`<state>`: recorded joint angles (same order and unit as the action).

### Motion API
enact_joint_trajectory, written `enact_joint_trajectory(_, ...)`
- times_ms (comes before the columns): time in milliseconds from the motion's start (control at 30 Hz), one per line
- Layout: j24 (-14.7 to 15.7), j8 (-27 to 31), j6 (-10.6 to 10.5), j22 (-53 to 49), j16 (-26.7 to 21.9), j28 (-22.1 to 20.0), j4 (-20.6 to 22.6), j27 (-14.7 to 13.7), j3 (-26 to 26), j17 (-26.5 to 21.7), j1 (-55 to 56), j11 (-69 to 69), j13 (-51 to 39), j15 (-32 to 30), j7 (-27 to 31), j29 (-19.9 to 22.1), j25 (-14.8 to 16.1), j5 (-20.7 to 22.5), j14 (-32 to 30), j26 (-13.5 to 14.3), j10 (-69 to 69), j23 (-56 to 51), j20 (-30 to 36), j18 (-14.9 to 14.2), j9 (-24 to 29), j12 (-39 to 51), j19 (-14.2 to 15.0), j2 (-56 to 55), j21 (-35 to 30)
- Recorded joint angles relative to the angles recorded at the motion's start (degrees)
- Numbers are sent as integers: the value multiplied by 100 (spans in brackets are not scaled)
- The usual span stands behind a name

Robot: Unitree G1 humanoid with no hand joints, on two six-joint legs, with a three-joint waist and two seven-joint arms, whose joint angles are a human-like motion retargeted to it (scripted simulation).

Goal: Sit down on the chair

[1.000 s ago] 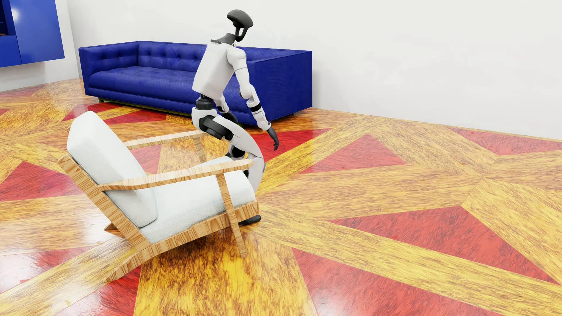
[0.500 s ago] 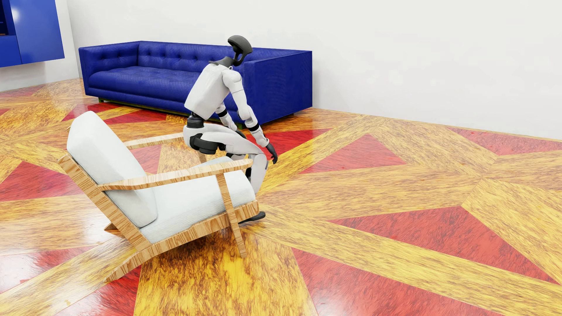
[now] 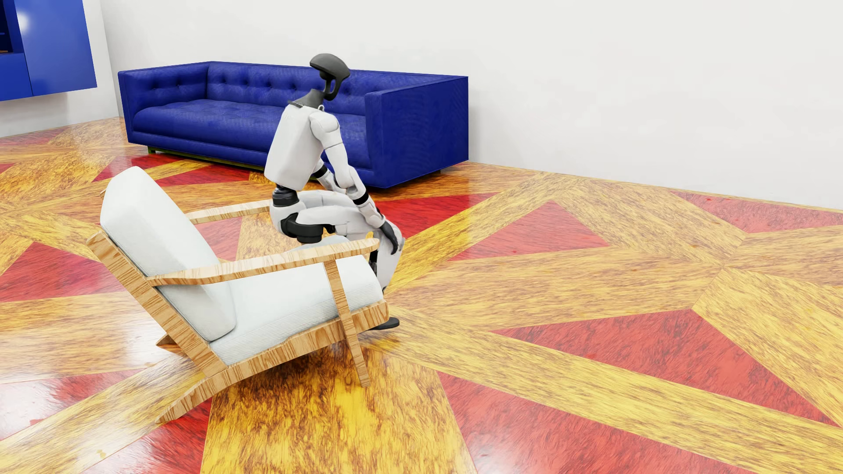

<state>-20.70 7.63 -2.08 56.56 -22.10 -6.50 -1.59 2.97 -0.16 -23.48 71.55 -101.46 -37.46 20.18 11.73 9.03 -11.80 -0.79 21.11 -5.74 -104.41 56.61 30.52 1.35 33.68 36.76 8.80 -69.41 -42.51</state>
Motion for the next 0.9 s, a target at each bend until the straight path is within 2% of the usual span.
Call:
enact_joint_trajectory(100,25,21,22,62,129,161,7,59,31,84,-87,-150,170,-12,-14,-1,95,-15,-11,-69,-102,150,-79,-18,-112,-141,-65,71,0)
enact_joint_trajectory(133,70,12,24,145,182,126,5,76,35,116,-122,-172,200,-15,-30,41,168,15,-23,-87,-129,207,-117,-11,-132,-160,-166,123,3)
enact_joint_trajectory(267,243,9,60,480,213,-133,-7,29,51,181,-251,-345,319,-20,-55,295,425,-23,-36,-51,-264,478,-164,-43,-182,-238,-199,252,116)
enact_joint_trajectory(300,344,17,49,581,212,-218,12,39,45,190,-266,-393,276,-26,-61,315,599,-34,-50,-52,-290,619,-227,-41,-194,-238,-150,260,167)
enact_joint_trajectory(433,629,23,31,1007,186,-347,31,81,60,171,-332,-449,307,-70,-69,299,830,-21,-73,-82,-361,914,-275,-13,-208,-248,-198,331,224)
enact_joint_trajectory(533,653,18,27,1323,221,-180,28,141,61,193,-394,-464,436,-93,-81,227,894,1,-87,-244,-386,1042,-234,9,-251,-322,-224,402,318)
enact_joint_trajectory(700,750,13,45,1645,270,31,45,246,52,206,-419,-485,513,-101,-69,33,938,30,-88,-355,-410,1310,-281,28,-282,-371,-266,433,399)
enact_joint_trajectory(900,728,12,24,1652,226,-25,62,248,48,149,-412,-470,447,-106,-77,64,969,26,-95,-342,-396,1378,-235,39,-241,-329,-251,427,383)
